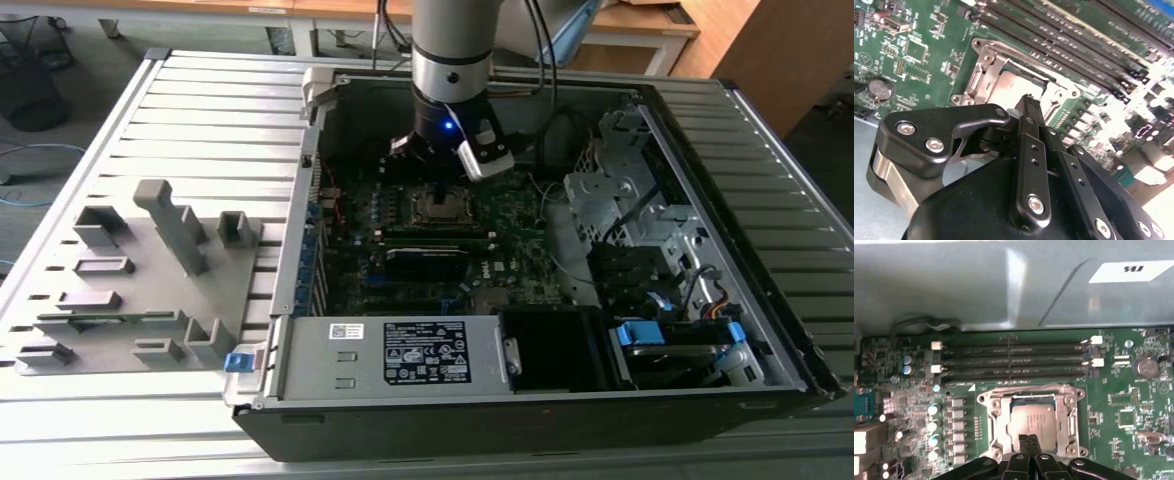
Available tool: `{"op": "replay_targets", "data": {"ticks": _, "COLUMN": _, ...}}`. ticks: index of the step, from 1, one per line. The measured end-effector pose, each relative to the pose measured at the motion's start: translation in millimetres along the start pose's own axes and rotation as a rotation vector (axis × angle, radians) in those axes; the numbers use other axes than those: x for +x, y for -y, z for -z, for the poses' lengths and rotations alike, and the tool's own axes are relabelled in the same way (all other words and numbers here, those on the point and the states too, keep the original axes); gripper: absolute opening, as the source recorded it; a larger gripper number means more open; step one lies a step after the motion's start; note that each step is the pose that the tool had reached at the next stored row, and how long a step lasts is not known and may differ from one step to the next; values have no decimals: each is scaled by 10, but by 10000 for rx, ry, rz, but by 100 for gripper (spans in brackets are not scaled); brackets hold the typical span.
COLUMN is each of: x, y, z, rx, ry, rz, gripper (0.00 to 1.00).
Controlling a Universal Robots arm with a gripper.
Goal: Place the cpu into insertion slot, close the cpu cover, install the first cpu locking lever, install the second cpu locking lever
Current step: 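Install the second cpu locking lever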
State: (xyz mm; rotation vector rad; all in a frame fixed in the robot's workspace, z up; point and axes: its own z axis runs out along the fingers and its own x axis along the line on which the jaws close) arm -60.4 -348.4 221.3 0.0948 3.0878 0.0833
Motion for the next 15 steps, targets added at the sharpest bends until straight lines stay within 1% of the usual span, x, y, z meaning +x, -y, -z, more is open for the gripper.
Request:
{"op": "replay_targets", "data": {"ticks": 2, "x": -35, "y": -25, "z": -5, "rx": -1, "ry": 1, "rz": -2, "gripper": 10}}
{"op": "replay_targets", "data": {"ticks": 4, "x": -53, "y": -36, "z": -7, "rx": -1, "ry": 1, "rz": -1, "gripper": 10}}
{"op": "replay_targets", "data": {"ticks": 15, "x": -73, "y": -36, "z": -8, "rx": -1, "ry": 1, "rz": -2, "gripper": 10}}
